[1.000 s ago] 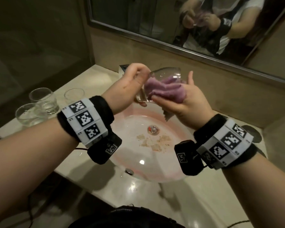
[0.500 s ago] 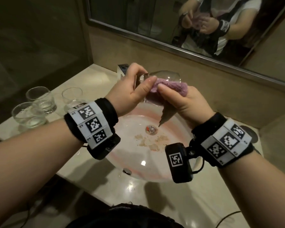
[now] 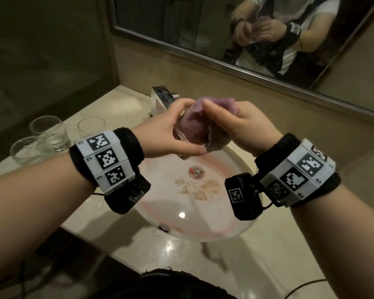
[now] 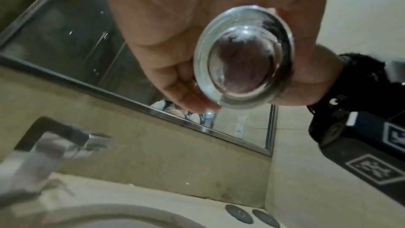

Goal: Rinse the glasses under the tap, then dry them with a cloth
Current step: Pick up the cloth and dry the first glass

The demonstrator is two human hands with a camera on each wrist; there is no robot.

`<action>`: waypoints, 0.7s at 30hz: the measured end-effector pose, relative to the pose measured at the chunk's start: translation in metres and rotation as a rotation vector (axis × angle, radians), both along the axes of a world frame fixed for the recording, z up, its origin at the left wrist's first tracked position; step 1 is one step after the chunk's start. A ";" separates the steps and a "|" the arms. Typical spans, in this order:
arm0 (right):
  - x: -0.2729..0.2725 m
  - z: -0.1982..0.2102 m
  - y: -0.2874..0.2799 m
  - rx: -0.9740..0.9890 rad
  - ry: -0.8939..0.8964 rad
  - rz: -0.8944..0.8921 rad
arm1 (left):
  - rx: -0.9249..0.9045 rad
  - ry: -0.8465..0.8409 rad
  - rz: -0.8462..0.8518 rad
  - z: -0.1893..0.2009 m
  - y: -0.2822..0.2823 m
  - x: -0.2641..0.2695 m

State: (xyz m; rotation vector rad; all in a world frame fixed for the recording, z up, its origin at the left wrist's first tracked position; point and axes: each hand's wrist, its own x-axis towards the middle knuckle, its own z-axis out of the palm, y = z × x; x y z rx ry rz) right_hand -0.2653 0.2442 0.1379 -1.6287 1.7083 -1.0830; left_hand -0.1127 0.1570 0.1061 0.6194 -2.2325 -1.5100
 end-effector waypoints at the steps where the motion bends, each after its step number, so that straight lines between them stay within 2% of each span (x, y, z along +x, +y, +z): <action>1: -0.001 0.001 -0.001 -0.023 -0.106 -0.070 | 0.059 0.029 0.004 -0.003 0.001 0.000; 4: -0.021 0.006 -0.001 -0.131 -0.528 -0.311 | 0.213 0.088 0.058 -0.012 0.002 0.001; 8: -0.045 0.001 0.011 -0.295 -0.974 -0.411 | 0.498 0.199 0.181 -0.015 -0.008 0.002; 10: -0.044 -0.007 0.017 -0.280 -1.073 -0.380 | 0.584 0.234 0.178 -0.011 -0.011 0.002; 14: -0.021 -0.027 0.023 -0.169 -1.146 -0.324 | 0.670 0.329 0.175 -0.002 -0.007 -0.006; 17: -0.002 -0.042 0.019 -0.064 -1.213 -0.170 | 0.644 0.414 0.188 0.001 -0.002 -0.016; 21: 0.012 -0.042 0.013 0.054 -1.387 0.008 | 0.336 0.401 0.149 0.004 0.001 -0.024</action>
